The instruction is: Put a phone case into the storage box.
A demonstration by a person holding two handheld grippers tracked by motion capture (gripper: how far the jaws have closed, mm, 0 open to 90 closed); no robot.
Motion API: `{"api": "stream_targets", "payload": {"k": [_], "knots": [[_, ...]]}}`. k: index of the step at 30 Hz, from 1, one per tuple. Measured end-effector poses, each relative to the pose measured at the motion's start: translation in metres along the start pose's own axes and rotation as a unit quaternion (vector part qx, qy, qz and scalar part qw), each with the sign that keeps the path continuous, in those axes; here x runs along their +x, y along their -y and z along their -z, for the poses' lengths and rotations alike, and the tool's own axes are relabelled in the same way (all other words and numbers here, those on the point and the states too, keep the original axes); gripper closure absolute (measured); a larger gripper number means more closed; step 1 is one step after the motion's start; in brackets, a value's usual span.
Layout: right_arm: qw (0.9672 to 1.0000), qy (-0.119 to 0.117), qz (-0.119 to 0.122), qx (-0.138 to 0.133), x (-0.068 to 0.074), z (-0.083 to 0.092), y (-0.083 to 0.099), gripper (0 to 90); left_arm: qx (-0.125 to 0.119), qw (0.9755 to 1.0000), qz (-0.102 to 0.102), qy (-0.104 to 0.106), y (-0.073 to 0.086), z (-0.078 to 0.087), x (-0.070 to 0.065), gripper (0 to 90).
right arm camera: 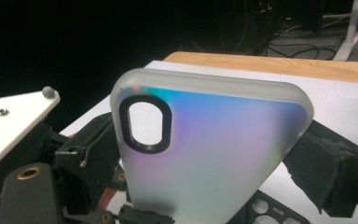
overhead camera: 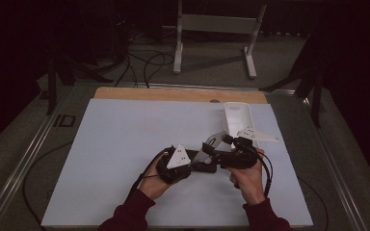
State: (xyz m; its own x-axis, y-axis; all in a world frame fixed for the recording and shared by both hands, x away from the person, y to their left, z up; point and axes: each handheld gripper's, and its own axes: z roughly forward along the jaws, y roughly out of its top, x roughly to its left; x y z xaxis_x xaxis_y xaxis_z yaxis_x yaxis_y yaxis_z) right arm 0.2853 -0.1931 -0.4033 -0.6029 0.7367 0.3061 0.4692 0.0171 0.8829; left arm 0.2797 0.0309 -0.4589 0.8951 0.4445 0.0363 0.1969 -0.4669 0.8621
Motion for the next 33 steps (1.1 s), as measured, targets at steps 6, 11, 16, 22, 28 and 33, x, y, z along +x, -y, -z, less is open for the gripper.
{"api": "stream_targets", "payload": {"k": [6,11,16,22,28,33], "knots": [[1.0000,0.003,-0.006,-0.004,0.0001,0.0003,0.0000,15.7,-0.002,1.0000,0.006,0.008,-0.0004,-0.0008,-0.0003,80.8],[1.0000,0.003,-0.006,-0.005,0.0001,0.0001,0.0006,16.3,0.001,0.9999,0.005,0.009,-0.0002,-0.0019,-0.0007,80.7],[1.0000,0.007,0.005,-0.004,0.0028,0.0015,0.0004,16.7,0.003,1.0000,0.003,0.006,-0.0004,-0.0028,-0.0015,80.6],[0.9998,0.010,0.019,-0.001,0.0048,0.0019,-0.0003,16.9,0.006,1.0000,0.000,0.005,-0.0002,-0.0038,-0.0015,80.6],[0.9997,0.009,0.020,0.001,0.0047,0.0024,-0.0001,16.9,0.007,1.0000,0.000,0.005,-0.0001,-0.0041,-0.0016,80.5],[0.9997,0.009,0.023,0.001,0.0052,0.0025,-0.0001,17.0,0.007,1.0000,-0.002,-0.001,0.0000,-0.0039,-0.0015,80.2]]}}
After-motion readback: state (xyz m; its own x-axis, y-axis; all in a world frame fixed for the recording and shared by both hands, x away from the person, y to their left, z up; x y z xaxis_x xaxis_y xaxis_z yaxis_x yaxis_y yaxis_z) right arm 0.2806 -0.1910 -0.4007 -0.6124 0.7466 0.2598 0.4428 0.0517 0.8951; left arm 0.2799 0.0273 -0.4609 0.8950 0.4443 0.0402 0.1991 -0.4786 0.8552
